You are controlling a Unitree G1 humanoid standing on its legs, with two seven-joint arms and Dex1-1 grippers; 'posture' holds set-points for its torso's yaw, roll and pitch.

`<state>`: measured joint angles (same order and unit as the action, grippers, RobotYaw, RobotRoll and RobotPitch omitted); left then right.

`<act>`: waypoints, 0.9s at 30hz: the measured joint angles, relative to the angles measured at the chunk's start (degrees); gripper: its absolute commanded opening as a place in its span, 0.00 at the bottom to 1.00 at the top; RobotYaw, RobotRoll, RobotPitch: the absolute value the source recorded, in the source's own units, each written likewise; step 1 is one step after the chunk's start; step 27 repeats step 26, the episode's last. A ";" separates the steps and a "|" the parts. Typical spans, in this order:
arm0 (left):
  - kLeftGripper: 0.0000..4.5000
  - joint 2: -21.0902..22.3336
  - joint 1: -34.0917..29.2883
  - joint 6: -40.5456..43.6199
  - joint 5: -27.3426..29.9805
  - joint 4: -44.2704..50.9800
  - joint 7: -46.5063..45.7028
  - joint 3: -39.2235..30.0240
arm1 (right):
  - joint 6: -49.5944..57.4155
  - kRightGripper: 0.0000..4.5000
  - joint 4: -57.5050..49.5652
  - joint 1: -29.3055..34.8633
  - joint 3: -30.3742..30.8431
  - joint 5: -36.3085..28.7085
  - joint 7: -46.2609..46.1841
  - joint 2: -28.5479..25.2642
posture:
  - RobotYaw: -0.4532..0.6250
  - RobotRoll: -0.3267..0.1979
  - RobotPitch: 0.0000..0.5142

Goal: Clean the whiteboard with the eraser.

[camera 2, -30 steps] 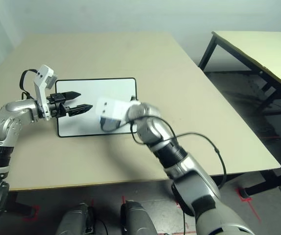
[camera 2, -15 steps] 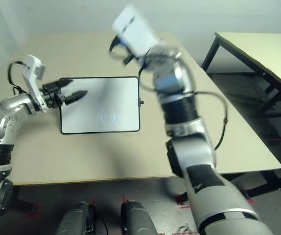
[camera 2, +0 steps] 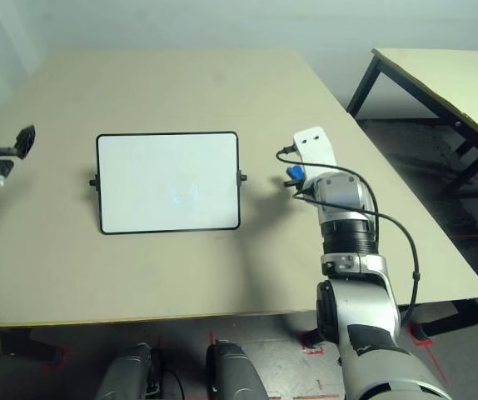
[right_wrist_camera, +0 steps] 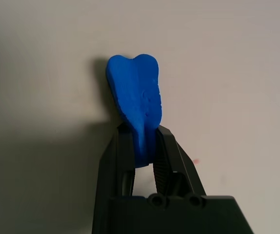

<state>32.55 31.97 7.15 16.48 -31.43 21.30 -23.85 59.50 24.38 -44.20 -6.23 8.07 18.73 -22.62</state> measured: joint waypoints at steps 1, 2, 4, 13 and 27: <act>1.00 -0.22 -0.21 -0.35 -0.07 -0.58 -0.01 0.10 | 0.38 0.12 -0.11 0.00 0.01 -0.53 -0.10 0.21 | 0.40 0.62 0.14; 1.00 -0.43 -0.48 -0.64 -0.11 -0.93 0.00 0.20 | 0.39 0.12 -0.11 0.00 0.01 -0.84 -0.30 0.44 | 0.40 0.62 0.14; 1.00 -0.78 -0.98 -1.03 -0.23 -1.92 -0.01 0.32 | -0.13 0.12 0.17 0.03 0.02 -1.40 -0.86 0.96 | 0.40 0.62 0.14; 1.00 -1.16 -0.26 -2.06 -0.50 -4.28 0.02 0.98 | -12.48 0.69 4.37 -0.30 -1.80 -5.06 -1.53 0.44 | 0.38 0.62 0.15; 1.00 0.32 2.36 -12.73 -2.23 -12.60 -6.02 -0.02 | -56.75 0.99 31.22 1.20 -14.87 -11.80 -10.38 -6.99 | 0.39 0.62 0.05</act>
